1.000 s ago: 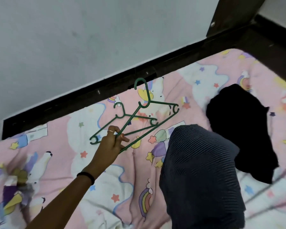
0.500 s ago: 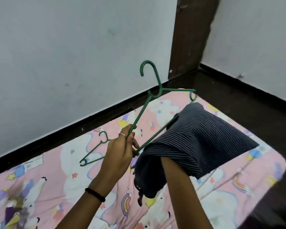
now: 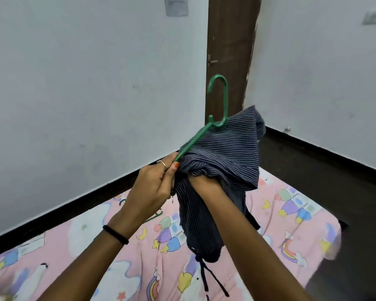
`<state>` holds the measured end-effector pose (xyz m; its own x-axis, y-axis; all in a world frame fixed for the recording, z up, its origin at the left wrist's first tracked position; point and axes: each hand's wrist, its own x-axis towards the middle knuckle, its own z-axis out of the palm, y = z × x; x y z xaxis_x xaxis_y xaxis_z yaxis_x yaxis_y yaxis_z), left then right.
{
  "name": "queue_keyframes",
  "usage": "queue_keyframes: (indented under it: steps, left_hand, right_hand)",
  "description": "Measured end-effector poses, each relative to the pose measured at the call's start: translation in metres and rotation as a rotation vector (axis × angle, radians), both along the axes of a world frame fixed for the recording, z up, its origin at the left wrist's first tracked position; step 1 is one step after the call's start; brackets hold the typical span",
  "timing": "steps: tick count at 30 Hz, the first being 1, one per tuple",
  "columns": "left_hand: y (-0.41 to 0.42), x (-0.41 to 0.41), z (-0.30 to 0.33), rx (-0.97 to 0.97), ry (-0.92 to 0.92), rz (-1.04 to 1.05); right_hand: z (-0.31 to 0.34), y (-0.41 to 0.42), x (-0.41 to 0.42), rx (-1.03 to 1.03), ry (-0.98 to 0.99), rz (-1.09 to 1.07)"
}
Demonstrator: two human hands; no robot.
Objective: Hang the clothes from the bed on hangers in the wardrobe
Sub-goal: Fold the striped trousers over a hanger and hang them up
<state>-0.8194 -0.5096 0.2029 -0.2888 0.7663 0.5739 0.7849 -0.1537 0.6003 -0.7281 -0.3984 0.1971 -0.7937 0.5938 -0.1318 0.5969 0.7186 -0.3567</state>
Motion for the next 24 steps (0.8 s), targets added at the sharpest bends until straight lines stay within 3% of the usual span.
queue_keyframes:
  steps: [3,8,10,11,18,24]
  left_hand:
    - [-0.004,0.007,0.011,0.021,0.03,-0.027]
    - [-0.009,0.014,0.018,0.02,0.022,-0.047]
    - [-0.01,0.017,0.017,0.031,0.002,-0.051]
    - [-0.01,0.018,0.016,0.033,-0.001,-0.046]
    - [-0.012,0.021,0.009,0.069,-0.157,-0.018]
    - [-0.017,0.027,0.02,0.087,-0.132,-0.061]
  right_hand:
    - [0.036,0.001,-0.008,-0.11,-0.116,-0.04]
    - [0.022,0.022,-0.032,0.159,-0.503,-0.173]
    - [0.023,0.025,-0.032,0.09,-0.687,-0.245]
    - [0.019,0.028,-0.032,0.07,-0.686,-0.278]
    - [0.028,0.02,-0.018,0.056,-0.485,-0.213]
    - [0.039,-0.013,0.03,0.186,0.332,-0.158]
